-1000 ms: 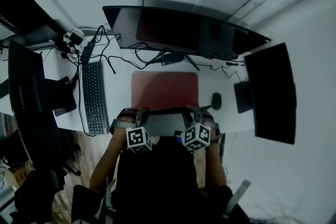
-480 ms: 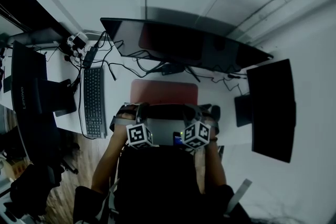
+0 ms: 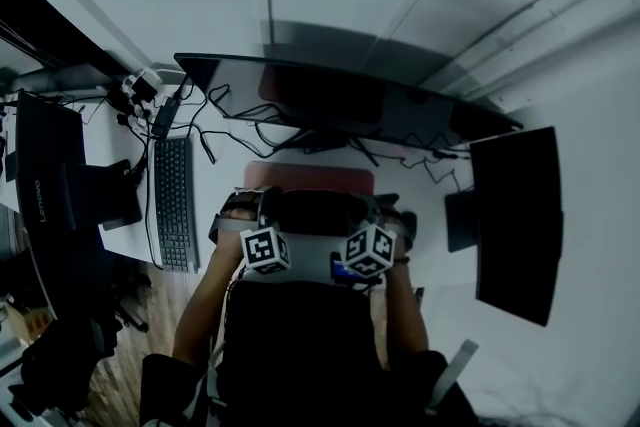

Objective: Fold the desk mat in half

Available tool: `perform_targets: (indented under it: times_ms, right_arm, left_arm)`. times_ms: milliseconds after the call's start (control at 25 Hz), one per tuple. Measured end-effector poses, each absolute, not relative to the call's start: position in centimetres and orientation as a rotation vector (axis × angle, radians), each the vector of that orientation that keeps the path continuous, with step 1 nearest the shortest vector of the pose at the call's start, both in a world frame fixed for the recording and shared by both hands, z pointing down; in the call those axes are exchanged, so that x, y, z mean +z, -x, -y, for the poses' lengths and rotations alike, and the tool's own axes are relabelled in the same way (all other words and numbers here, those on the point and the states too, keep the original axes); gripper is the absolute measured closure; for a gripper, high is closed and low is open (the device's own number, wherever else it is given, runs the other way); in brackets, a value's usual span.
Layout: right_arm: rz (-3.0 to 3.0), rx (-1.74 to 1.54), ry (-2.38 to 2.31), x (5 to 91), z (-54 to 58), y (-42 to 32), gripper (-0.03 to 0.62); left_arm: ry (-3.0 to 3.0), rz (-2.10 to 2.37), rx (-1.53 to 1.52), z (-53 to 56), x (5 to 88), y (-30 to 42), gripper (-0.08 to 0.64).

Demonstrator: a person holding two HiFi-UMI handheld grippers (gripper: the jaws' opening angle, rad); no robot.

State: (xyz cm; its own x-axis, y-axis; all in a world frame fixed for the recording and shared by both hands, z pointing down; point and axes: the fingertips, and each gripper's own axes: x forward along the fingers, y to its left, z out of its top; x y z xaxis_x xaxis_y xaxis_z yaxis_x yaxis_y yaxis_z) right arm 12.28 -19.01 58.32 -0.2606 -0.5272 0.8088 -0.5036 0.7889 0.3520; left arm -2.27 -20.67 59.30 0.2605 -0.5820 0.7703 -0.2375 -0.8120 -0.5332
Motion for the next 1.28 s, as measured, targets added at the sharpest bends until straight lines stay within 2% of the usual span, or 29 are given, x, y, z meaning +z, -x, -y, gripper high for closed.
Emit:
perform_targets:
  times_ms: [640, 1280]
  right_arm:
    - [1.852, -0.056, -0.726, 64.4, 26.3, -12.2, 0.575]
    - [1.796, -0.049, -0.695, 71.8, 28.9, -12.1, 0.575]
  left_arm:
    - [2.200, -0.791, -1.644, 27.2, 65.9, 2.6, 0.538]
    - [2.190, -0.784, -1.780, 29.7, 73.4, 3.2, 0.538]
